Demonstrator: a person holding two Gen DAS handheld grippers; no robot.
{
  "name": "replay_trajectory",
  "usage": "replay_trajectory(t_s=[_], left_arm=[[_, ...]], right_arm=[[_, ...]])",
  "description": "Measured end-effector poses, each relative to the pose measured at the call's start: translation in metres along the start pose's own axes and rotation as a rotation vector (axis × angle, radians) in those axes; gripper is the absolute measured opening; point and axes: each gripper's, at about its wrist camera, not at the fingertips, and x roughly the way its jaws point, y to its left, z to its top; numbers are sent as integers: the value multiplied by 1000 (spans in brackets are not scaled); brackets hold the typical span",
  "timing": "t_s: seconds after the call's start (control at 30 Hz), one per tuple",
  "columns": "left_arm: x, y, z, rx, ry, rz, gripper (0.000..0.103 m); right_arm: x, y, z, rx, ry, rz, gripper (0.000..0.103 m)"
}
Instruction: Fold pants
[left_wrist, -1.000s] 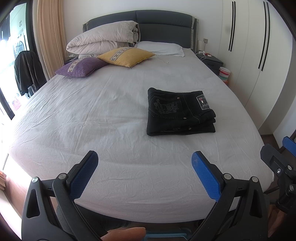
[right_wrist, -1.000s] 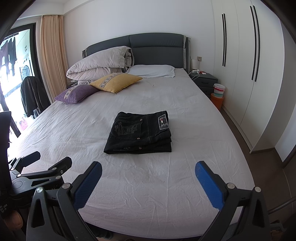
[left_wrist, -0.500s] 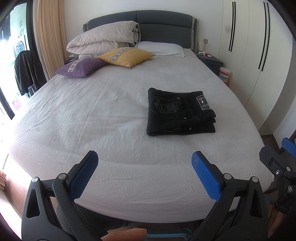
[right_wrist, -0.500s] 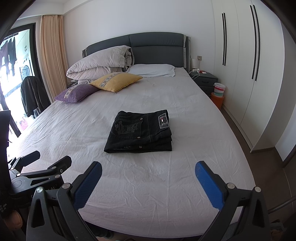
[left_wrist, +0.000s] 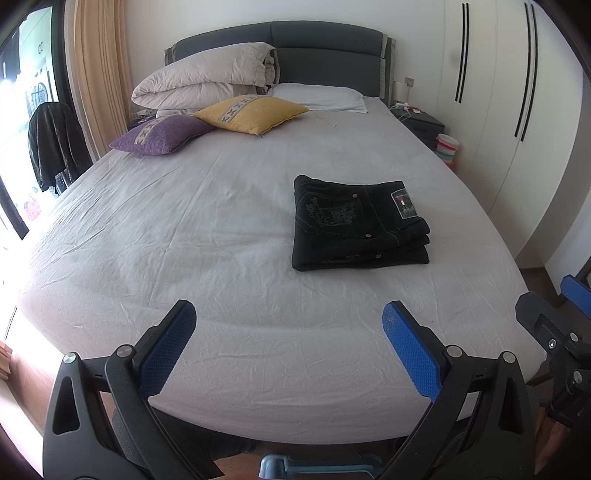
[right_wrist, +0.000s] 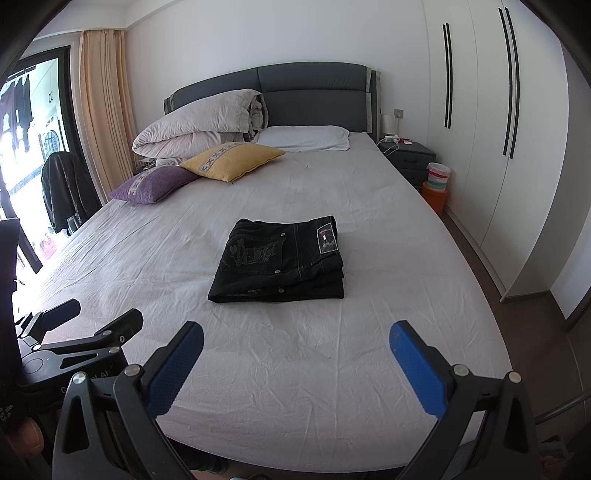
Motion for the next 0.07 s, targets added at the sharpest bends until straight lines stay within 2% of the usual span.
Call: replay_trajectory(t_s=[0.07], left_arm=[[0,1,1,0,-5,5,103]], right_arm=[[0,0,0,0,-1,-1,103]])
